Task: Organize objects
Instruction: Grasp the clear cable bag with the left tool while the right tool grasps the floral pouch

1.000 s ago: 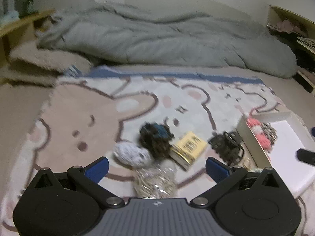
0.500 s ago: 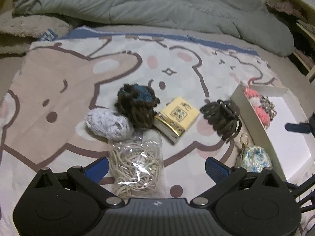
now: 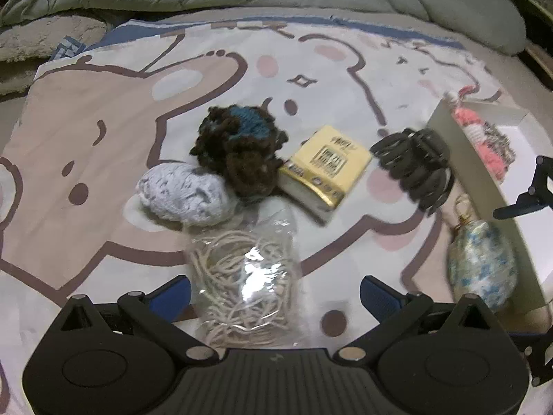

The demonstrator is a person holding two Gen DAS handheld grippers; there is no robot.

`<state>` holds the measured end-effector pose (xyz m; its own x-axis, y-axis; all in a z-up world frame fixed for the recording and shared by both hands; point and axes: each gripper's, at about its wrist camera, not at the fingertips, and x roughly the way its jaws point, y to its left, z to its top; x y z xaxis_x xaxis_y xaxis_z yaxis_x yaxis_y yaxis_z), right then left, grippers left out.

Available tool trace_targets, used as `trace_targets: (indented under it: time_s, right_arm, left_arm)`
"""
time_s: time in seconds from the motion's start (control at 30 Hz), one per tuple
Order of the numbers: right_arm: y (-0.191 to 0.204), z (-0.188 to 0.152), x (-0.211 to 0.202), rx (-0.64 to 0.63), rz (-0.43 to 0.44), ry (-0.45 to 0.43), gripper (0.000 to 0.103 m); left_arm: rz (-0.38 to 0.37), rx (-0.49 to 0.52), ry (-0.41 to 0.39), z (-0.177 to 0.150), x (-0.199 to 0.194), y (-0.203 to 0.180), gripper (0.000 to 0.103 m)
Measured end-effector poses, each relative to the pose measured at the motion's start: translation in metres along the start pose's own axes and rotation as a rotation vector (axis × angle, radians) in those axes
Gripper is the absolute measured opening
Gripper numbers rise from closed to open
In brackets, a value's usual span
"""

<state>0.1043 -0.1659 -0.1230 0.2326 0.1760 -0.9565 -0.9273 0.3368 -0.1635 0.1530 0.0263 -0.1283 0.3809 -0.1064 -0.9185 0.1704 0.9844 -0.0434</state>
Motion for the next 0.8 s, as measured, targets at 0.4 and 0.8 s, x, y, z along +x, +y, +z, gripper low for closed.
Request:
trace_targets:
  time_s: [0.4,0.8]
  right_arm:
    - [-0.004,0.011,0.034,-0.023,0.014,0.126,0.092]
    - [0.012,-0.001,0.023,-0.069,-0.02,0.133,0.087]
  left_arm:
    - [0.01,-0.081,0.076,-0.002,0.023,0.027,0.085]
    - [0.005,-0.196,0.047,0.001,0.021,0.027,0.063]
